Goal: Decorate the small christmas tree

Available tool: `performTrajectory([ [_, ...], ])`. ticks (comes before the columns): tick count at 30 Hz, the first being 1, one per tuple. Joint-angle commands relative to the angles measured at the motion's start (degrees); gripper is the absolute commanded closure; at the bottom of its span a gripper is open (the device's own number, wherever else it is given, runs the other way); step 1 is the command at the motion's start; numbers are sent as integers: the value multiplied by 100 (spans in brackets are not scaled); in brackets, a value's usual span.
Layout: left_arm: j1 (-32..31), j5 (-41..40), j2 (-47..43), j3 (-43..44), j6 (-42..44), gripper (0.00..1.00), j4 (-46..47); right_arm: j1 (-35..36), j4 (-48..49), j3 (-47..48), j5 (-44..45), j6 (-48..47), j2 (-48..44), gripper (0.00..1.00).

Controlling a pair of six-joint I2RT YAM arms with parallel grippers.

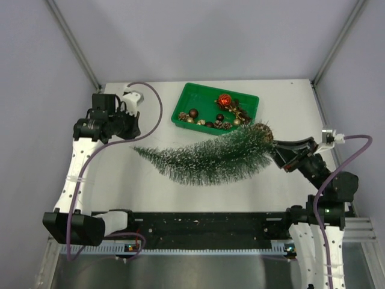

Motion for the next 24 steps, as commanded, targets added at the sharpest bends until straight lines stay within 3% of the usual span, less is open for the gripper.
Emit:
performTrajectory([
  [1, 48, -19, 261, 647, -210, 100, 446, 255, -1442, 364, -381, -920, -454, 100],
  [7, 48, -591, 710, 982, -158, 100, 613, 325, -2131, 776, -512, -1133, -806, 100],
  [11, 48, -504, 991, 1508, -210, 100, 569, 483, -2780, 944, -714, -1641, -763, 100],
  [24, -128, -108, 2168, 4566, -413, 100, 279, 844, -4126, 865, 128, -3039, -350, 100],
])
